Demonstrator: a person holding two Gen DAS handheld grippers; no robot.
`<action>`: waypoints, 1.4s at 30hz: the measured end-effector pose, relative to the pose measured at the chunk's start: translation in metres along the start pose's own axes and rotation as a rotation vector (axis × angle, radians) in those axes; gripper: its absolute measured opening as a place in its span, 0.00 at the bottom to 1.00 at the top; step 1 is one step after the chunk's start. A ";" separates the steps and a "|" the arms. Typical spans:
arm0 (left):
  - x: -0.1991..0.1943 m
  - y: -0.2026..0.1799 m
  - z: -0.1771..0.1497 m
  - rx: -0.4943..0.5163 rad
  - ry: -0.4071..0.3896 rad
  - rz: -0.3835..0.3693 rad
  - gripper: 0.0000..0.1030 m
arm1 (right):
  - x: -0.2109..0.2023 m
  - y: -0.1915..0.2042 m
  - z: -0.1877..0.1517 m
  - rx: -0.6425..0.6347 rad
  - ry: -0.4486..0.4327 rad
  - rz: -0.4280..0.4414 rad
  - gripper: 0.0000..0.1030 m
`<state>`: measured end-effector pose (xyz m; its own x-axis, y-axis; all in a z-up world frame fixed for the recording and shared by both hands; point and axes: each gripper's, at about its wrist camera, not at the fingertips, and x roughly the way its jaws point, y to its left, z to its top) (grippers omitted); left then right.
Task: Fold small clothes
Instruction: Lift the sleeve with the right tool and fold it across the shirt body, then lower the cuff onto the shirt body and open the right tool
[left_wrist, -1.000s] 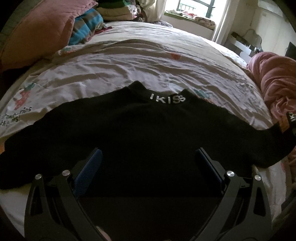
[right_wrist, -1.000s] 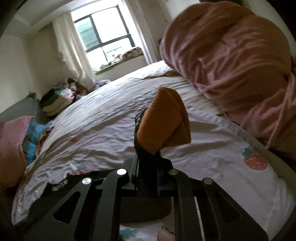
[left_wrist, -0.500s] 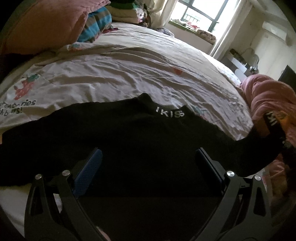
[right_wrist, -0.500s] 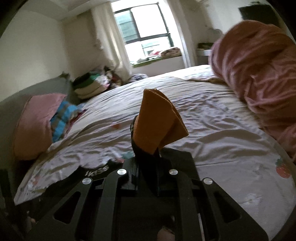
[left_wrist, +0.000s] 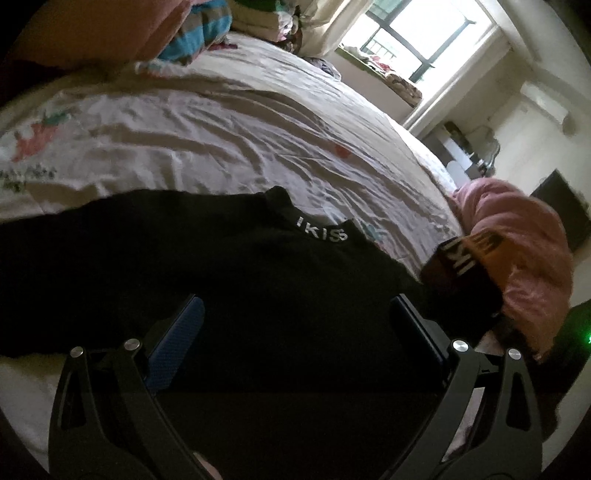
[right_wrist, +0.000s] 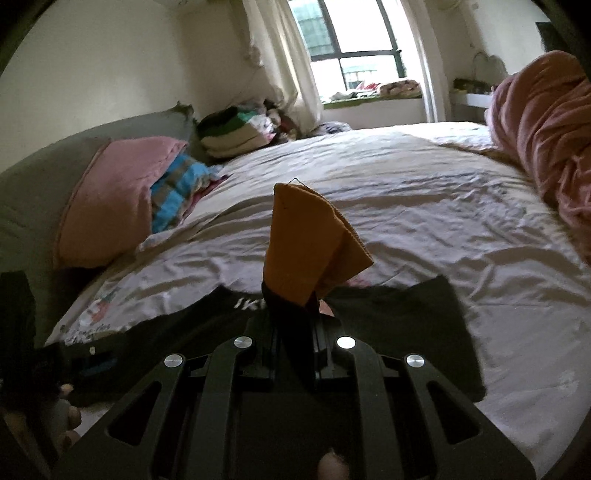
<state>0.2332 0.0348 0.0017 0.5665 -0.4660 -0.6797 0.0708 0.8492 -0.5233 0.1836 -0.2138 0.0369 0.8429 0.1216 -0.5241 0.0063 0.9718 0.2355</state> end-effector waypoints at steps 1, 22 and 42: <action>0.001 0.005 0.001 -0.027 0.009 -0.026 0.91 | 0.003 0.005 -0.003 -0.006 0.008 0.006 0.12; 0.033 0.041 -0.013 -0.210 0.151 -0.183 0.91 | 0.033 0.072 -0.065 -0.144 0.204 0.214 0.46; 0.060 0.021 -0.060 -0.074 0.192 -0.035 0.20 | -0.012 -0.027 -0.051 -0.007 0.157 0.069 0.52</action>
<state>0.2195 0.0100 -0.0807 0.3973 -0.5394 -0.7425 0.0225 0.8145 -0.5797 0.1461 -0.2312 -0.0047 0.7468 0.2174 -0.6285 -0.0528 0.9615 0.2697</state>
